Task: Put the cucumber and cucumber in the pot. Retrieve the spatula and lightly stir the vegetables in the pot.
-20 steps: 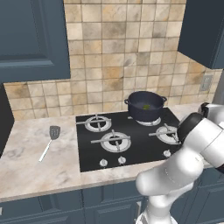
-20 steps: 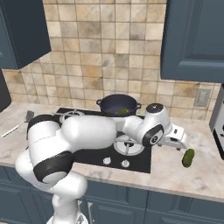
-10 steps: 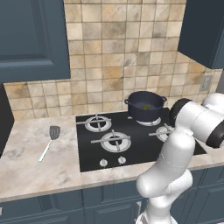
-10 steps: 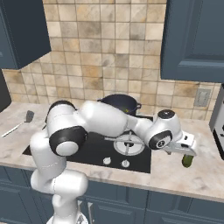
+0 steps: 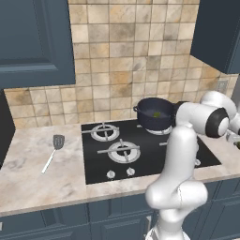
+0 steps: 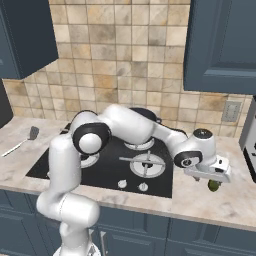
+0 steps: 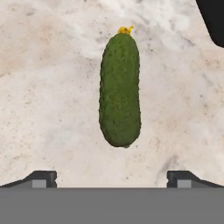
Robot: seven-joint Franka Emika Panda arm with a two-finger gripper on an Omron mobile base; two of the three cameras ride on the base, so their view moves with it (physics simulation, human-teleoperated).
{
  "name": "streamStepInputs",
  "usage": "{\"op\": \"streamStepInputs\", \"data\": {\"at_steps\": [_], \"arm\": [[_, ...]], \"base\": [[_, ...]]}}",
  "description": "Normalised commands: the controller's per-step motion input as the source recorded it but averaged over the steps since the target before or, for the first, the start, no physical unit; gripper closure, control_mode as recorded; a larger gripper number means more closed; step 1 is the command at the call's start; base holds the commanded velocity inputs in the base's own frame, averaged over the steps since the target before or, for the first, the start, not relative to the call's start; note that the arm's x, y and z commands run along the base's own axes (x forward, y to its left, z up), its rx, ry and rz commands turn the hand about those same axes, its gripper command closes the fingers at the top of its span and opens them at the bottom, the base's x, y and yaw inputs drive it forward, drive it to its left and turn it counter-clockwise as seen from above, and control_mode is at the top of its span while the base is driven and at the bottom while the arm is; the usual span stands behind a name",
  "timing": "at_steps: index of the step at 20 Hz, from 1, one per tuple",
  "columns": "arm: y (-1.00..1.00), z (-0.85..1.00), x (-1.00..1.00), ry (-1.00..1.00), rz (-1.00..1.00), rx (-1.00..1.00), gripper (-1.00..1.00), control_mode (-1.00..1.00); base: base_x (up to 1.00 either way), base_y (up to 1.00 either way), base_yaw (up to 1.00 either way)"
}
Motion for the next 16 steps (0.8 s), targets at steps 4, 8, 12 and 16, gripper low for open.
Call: {"op": "streamStepInputs", "data": {"at_steps": [4,8,12,16], "arm": [[-0.18,-0.14,0.25,0.0,0.05,0.03,-1.0,-1.0],[-0.09,-0.11,0.31,0.0,0.03,0.0,-1.0,-1.0],[-0.02,-0.18,0.33,0.03,0.02,0.01,-1.0,-1.0],[0.0,-0.22,0.27,0.08,0.01,0.01,-1.0,-1.0]], "base": [[0.0,0.0,0.0],[0.0,0.0,0.0],[0.0,0.0,0.0],[0.0,0.0,0.0]]}}
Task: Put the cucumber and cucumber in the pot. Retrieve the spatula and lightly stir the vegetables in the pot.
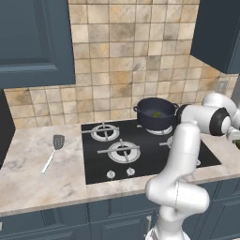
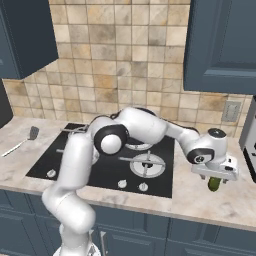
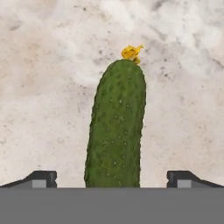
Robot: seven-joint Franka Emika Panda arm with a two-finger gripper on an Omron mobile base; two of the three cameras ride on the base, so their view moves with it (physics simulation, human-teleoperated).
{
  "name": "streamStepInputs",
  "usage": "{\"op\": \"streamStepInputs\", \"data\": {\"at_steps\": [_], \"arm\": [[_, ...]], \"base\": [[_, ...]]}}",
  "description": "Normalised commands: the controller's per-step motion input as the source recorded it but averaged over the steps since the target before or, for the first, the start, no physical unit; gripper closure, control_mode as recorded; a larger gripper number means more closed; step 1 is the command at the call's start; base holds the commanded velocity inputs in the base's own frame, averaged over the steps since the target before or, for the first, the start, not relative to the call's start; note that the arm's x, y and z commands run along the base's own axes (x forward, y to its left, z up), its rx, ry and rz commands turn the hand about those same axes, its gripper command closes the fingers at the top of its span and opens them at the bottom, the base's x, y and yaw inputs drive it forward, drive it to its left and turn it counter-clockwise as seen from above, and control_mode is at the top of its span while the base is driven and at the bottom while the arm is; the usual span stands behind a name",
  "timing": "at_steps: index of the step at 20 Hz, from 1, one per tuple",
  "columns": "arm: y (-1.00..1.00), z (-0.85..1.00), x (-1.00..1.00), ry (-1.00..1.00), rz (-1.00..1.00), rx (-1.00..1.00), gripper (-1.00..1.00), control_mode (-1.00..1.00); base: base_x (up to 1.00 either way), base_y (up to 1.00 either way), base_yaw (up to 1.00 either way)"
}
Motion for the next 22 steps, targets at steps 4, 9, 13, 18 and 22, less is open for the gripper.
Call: {"op": "streamStepInputs", "data": {"at_steps": [4,9,13,18,22], "arm": [[0.02,-0.31,0.1,0.09,0.0,0.01,-1.0,-1.0],[-0.01,-0.28,0.14,0.08,0.01,0.01,-1.0,-1.0],[0.0,-0.2,0.1,0.09,0.03,0.03,-1.0,-1.0],[0.09,-0.02,-0.03,0.06,0.0,0.04,1.0,-1.0],[0.07,0.0,-0.24,0.15,0.0,0.11,1.0,-1.0]], "base": [[0.0,0.0,0.0],[0.0,0.0,0.0],[0.0,0.0,0.0],[0.0,0.0,0.0],[0.0,0.0,0.0]]}}
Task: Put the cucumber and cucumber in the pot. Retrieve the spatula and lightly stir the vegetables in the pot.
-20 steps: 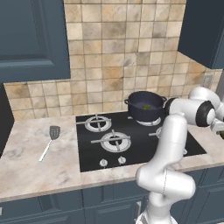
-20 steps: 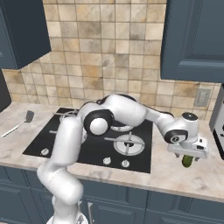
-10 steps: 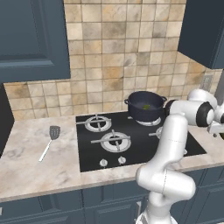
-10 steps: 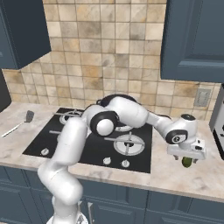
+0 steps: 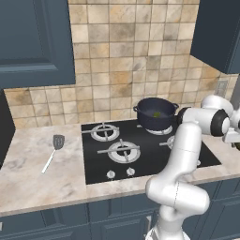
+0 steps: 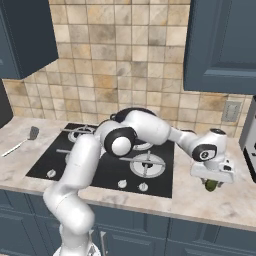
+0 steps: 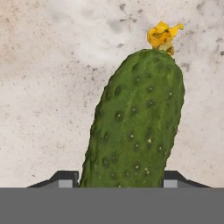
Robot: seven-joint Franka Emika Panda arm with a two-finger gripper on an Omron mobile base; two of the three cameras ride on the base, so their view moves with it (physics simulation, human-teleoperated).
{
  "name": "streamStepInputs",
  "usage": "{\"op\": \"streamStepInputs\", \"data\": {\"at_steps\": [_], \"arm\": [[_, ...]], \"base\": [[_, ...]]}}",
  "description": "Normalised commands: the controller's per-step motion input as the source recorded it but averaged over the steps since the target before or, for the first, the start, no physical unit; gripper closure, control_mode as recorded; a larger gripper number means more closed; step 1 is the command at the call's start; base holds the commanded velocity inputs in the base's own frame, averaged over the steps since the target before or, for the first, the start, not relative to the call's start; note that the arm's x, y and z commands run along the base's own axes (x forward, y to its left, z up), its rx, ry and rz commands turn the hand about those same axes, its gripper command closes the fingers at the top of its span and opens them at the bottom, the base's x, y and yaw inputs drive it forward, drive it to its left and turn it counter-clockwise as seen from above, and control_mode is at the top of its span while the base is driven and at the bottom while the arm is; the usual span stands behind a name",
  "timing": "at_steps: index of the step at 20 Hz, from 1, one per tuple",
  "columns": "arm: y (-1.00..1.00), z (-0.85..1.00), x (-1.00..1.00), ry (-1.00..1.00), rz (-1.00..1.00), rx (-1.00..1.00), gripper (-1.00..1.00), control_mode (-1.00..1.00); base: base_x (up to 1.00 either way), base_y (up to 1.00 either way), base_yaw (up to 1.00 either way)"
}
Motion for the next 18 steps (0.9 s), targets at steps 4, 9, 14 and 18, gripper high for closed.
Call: {"op": "streamStepInputs", "data": {"at_steps": [4,9,14,18], "arm": [[0.2,0.3,-0.41,0.01,0.0,0.16,1.0,-1.0],[0.35,0.5,-0.57,-0.18,0.0,0.09,1.0,-1.0],[0.58,0.39,-0.53,-0.13,0.04,0.0,1.0,-1.0],[0.78,0.39,-0.31,-0.09,0.04,-0.05,1.0,-1.0]], "base": [[0.0,0.0,0.0],[0.0,0.0,0.0],[0.0,0.0,0.0],[0.0,0.0,0.0]]}}
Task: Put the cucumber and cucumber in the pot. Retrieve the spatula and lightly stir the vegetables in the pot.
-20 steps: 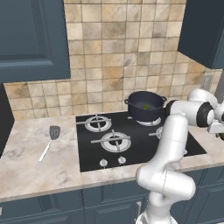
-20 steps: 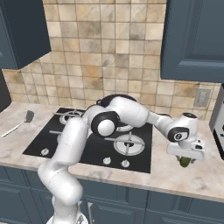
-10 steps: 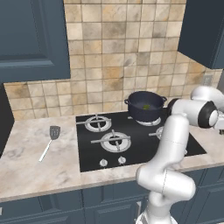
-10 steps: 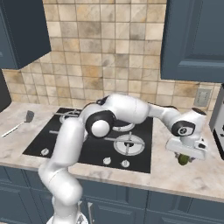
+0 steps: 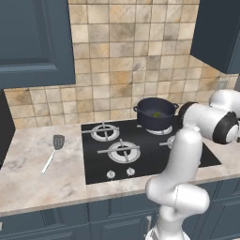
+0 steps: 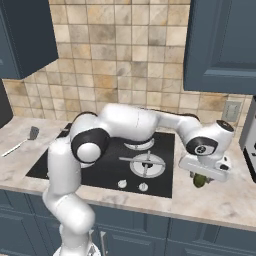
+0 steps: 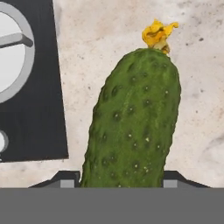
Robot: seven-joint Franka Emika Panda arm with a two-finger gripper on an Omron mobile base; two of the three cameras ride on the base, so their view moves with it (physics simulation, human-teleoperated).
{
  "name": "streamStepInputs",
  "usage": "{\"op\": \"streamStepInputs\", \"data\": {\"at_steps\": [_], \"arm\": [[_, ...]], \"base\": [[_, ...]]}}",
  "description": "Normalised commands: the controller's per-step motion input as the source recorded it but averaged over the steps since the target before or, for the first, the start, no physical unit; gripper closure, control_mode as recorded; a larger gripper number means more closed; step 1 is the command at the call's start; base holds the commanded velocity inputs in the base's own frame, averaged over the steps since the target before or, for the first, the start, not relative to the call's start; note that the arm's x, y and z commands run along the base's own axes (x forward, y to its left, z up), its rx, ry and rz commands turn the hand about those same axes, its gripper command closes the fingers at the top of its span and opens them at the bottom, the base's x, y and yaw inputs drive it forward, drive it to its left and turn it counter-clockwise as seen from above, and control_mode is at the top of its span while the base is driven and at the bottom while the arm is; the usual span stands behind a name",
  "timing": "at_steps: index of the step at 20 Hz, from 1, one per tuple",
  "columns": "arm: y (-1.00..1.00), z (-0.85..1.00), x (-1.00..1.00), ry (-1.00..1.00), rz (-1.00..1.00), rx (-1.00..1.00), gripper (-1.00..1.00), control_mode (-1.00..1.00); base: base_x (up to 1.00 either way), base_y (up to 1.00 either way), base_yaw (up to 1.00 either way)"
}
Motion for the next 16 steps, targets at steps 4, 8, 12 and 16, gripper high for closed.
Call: {"op": "streamStepInputs", "data": {"at_steps": [4,8,12,16], "arm": [[0.89,0.43,-0.03,-0.07,0.0,-0.11,1.0,-1.0],[0.98,0.32,0.0,0.0,0.0,-0.09,1.0,-1.0],[1.0,0.31,0.0,0.0,0.0,-0.07,1.0,-1.0],[0.85,0.6,0.07,0.0,0.0,-0.04,1.0,-1.0]], "base": [[0.0,0.0,0.0],[0.0,0.0,0.0],[0.0,0.0,0.0],[0.0,0.0,0.0]]}}
